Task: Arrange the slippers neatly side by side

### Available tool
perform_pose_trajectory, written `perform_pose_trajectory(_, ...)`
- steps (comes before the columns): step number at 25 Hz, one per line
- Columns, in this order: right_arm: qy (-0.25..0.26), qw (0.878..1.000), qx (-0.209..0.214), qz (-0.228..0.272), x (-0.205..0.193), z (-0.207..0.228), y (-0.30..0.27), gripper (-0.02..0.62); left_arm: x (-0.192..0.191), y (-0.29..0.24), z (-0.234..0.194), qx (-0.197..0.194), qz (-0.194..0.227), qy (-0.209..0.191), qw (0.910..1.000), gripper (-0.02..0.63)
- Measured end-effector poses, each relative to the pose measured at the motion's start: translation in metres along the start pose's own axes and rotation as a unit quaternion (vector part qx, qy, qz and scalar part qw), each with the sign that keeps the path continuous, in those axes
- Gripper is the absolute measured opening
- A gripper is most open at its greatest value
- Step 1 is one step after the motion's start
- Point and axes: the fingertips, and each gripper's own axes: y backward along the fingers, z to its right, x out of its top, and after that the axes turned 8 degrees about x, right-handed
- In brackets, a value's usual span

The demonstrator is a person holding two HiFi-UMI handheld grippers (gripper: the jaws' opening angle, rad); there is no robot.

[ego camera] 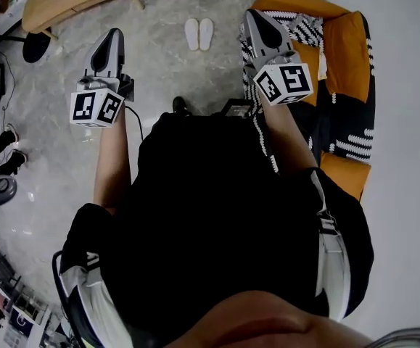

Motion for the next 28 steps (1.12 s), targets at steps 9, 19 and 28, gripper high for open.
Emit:
perform_pose_trajectory(9, -0.027, 0.999, 0.018, -0.032, -0.021, 0.004, 0.096, 0.032, -0.02, 0.031, 0.092, -0.006, -0.018, 0.037, 0.9991, 0.015)
perform_pose_trajectory(19, -0.073, 0.996, 0.024, -0.041, -0.064, -0.014, 0.167, 0.032, -0.051, 0.084, 0.152, -0.009, -0.064, 0.001, 0.9979, 0.015)
perform_pose_trajectory(28, -0.054, 0.998, 0.01, -0.03, -0.041, -0.041, 0.15, 0.032, -0.035, 0.082, 0.148, -0.06, -0.046, 0.001, 0.9972, 0.015)
